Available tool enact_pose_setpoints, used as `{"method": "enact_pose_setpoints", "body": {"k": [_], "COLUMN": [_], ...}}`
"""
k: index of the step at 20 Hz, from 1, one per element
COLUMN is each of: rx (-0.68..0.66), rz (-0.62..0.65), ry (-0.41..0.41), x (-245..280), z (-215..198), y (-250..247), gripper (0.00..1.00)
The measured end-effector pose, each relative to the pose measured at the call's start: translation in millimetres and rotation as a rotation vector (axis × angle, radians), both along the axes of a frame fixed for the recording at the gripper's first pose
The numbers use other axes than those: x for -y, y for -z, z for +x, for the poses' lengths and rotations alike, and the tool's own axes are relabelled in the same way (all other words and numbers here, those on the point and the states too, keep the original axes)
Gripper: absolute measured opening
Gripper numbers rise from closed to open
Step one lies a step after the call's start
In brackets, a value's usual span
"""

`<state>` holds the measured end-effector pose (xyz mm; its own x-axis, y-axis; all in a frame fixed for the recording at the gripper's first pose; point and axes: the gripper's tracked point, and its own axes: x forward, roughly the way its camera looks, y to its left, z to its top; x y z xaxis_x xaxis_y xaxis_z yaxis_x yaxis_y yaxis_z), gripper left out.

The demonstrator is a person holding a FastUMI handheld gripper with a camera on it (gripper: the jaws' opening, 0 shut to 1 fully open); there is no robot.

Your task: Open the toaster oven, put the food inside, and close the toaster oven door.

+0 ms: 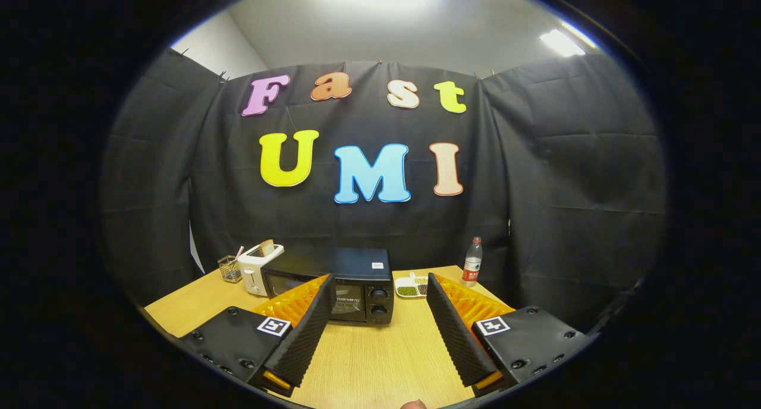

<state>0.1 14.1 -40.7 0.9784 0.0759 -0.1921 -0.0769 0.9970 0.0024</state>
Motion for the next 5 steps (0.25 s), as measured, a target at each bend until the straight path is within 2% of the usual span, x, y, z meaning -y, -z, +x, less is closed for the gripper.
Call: {"method": "enact_pose_setpoints", "body": {"k": [5], "rx": [0.008], "rz": [0.009], "ry": [0.007], "x": [3.7], "z": [0.5], "y": [-2.7], "gripper": [0.97]}}
